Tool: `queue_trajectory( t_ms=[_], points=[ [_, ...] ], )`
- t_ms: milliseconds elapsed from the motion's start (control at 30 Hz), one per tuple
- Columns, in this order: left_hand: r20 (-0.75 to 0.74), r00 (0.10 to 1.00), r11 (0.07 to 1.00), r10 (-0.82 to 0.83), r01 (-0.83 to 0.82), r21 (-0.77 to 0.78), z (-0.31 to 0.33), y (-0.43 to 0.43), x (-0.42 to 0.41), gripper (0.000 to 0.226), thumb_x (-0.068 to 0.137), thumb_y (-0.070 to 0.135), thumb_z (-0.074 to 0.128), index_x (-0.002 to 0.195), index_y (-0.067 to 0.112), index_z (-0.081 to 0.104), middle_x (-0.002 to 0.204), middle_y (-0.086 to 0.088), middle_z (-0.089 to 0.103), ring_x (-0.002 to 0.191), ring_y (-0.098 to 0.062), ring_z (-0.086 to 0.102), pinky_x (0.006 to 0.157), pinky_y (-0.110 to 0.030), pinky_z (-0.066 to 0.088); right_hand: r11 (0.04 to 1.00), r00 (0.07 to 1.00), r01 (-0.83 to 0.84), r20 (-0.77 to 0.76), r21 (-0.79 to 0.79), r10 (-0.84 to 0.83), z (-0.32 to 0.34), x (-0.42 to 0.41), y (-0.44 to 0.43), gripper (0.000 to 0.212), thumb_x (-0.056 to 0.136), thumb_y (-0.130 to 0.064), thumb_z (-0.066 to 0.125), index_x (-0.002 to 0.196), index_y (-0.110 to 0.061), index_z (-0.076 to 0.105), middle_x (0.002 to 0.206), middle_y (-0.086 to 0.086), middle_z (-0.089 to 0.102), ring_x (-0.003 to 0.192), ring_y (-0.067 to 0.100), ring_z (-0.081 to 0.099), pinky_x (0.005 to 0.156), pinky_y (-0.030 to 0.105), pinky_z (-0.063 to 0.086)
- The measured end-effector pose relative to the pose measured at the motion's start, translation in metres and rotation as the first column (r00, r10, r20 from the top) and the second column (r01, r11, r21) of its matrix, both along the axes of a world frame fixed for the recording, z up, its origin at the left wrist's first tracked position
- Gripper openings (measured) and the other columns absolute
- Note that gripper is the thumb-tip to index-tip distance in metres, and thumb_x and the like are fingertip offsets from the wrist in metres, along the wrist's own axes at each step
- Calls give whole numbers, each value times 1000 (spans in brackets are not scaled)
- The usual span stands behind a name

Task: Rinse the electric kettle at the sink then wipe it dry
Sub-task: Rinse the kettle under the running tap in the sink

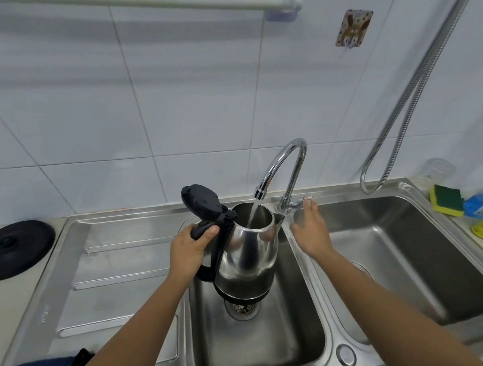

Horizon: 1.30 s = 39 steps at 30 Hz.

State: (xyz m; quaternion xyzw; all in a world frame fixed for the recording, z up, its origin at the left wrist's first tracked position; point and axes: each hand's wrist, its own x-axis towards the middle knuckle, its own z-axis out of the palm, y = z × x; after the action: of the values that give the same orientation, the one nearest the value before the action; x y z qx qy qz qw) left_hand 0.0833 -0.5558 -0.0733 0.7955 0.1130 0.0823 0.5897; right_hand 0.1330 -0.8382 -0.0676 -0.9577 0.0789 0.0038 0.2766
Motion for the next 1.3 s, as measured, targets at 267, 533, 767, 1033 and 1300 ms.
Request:
queue_trajectory(
  t_ms=[267,533,767,1033,1300],
  points=[
    [12,1000,1000,-11,11,17,12,-3,-1,60,60,76,55,77,18,63,72,-5,66,70,-21,61,61,-30,44,610,996,13,-61,793,58,-4,-75,46,68,85,-65,55,144,-31,50,144,-13,57,130,-1,51,107,16,38],
    [3,998,998,-69,69,-1,18,0,5,67,60,75,57,81,12,64,76,-10,66,73,-25,61,71,-41,49,660,996,-41,-23,750,88,-5,-81,63,95,71,-68,74,150,-34,36,86,-32,64,101,-5,61,102,26,48],
    [17,995,994,-103,103,-35,13,10,14,59,60,74,59,75,17,63,70,-2,65,70,-21,61,66,-36,47,662,990,-8,-87,750,110,-8,-80,69,103,61,-71,80,147,-44,32,120,-20,68,119,0,60,106,29,45],
    [21,993,992,-119,120,-38,11,20,27,52,62,73,59,72,23,63,65,4,62,64,-17,59,62,-31,45,641,996,17,-72,767,60,-8,-71,79,72,73,-52,83,135,-39,50,116,-25,71,107,-9,63,80,12,50],
    [-3,995,995,-100,100,-22,2,23,40,31,83,51,69,76,22,65,67,1,64,68,-20,61,65,-34,47,650,996,42,-82,759,31,-7,-63,81,64,70,-53,83,127,-41,56,109,-24,72,101,-12,64,73,1,47]
  ],
)
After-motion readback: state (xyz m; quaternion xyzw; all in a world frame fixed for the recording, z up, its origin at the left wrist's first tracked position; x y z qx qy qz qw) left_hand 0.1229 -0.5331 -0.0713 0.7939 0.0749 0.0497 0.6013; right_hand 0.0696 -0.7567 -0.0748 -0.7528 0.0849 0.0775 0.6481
